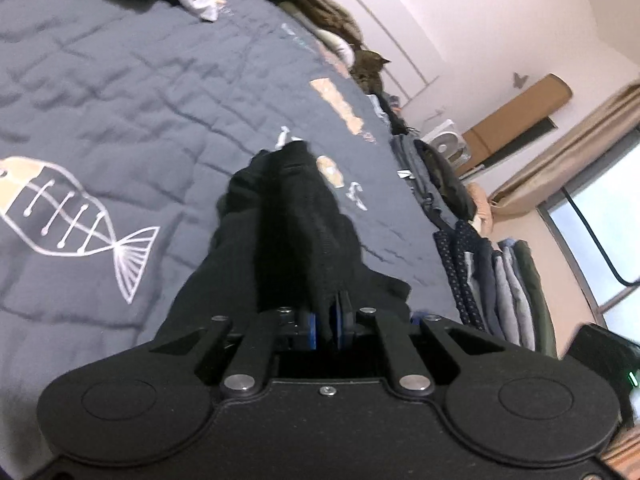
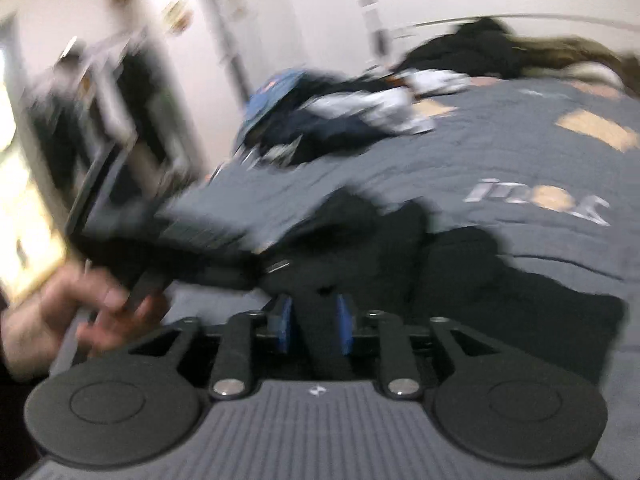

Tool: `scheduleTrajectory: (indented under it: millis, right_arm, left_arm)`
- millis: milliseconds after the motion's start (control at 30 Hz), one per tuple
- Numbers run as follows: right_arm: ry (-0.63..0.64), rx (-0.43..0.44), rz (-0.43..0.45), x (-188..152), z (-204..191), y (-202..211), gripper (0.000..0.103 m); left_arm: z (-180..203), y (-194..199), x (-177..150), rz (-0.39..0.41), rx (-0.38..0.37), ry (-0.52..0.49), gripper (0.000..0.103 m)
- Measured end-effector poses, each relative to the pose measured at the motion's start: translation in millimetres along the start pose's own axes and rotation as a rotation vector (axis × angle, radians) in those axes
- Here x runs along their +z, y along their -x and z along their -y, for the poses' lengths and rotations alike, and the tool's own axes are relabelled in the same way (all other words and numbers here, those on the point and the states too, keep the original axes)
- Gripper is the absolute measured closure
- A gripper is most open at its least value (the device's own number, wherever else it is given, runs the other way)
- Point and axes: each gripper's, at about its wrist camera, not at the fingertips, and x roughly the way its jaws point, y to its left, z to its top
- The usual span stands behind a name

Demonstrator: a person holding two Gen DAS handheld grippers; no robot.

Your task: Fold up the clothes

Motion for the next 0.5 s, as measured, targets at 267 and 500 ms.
scheduleTrajectory:
  millis: [267, 500]
  right_arm:
    - [-0.315, -0.146, 0.049, -2, 83, -8, 0.061]
    - [-0.318, -0.177, 0.011, 1, 85, -44, 0.059]
  left_arm:
    - [-5, -2, -1, -0.015, 0.028, 0.006, 0.095]
    - [-5, -2, -2, -0.02, 0.017, 0.002, 0.095]
